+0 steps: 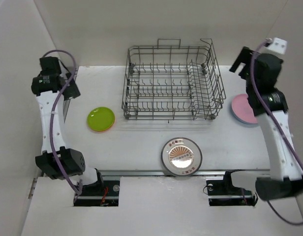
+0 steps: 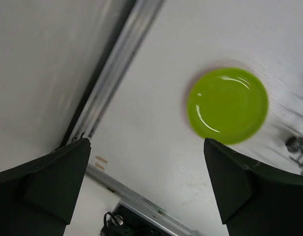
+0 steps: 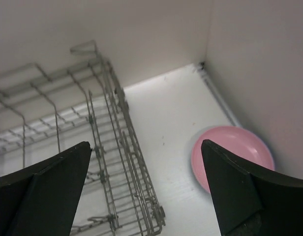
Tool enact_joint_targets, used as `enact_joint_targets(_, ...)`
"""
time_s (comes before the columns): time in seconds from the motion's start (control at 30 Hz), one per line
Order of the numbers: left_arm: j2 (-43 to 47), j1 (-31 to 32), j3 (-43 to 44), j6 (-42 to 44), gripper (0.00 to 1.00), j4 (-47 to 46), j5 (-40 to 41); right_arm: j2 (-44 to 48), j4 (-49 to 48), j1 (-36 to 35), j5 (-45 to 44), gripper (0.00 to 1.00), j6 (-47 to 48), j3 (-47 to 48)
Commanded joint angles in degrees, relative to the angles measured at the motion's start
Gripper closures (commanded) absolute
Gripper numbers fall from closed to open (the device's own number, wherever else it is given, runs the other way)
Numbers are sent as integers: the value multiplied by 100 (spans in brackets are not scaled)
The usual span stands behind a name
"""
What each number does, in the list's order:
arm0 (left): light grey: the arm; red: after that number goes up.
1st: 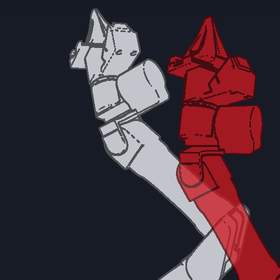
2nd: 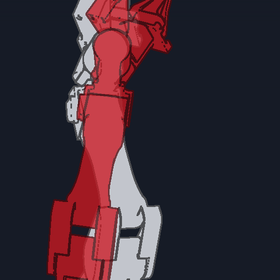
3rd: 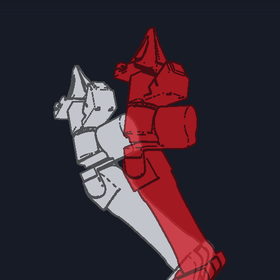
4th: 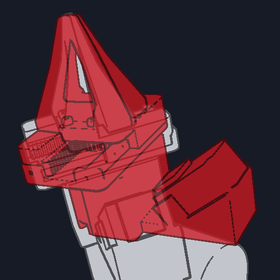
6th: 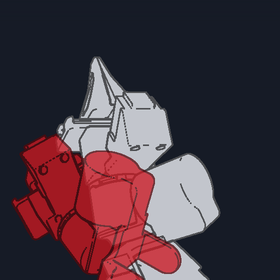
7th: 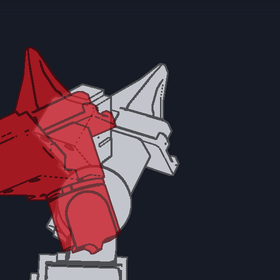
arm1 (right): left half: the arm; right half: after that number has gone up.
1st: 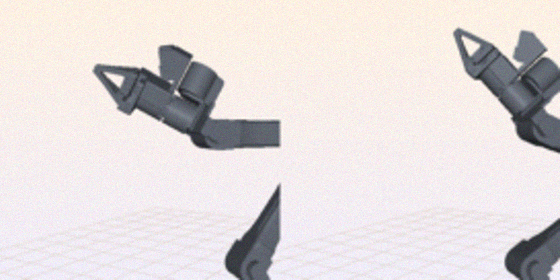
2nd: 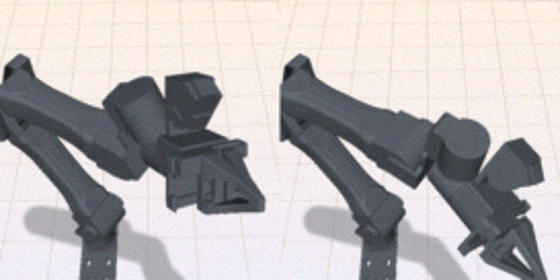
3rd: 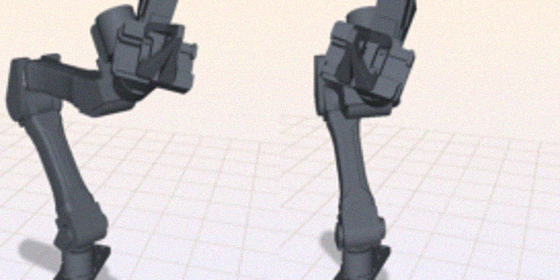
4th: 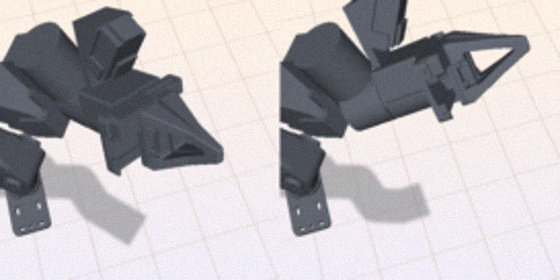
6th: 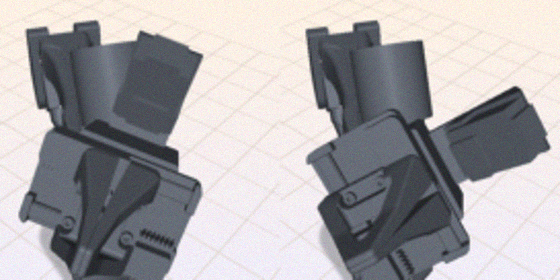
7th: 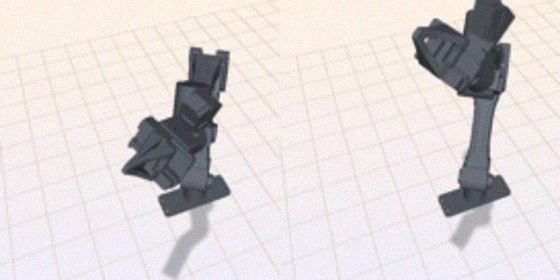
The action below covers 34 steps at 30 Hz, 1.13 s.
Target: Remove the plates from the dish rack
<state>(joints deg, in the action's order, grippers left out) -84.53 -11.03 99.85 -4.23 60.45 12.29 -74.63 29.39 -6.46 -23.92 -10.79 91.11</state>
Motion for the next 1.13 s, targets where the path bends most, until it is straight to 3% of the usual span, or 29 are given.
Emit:
enact_joint_targets(0.0,639,-627,-79,-465,0,-94,599,1132,-915,-13,-947,1,-213,-566)
enact_joint_targets(0.17,1210,-875,-431,-272,0,-507,660,2704,-1102,-13,-834,1,112,-1419)
enact_joint_targets(0.5,1334,-875,-133,-192,0,-463,484,4464,-601,-13,-343,1,709,-1657)
enact_joint_targets(0.83,1334,-875,-133,-192,0,-516,326,4703,-267,-13,-956,1,472,-1615)
enact_joint_targets(1.1,1554,-875,-537,-192,0,-516,133,4703,31,-13,-956,1,419,-1614)
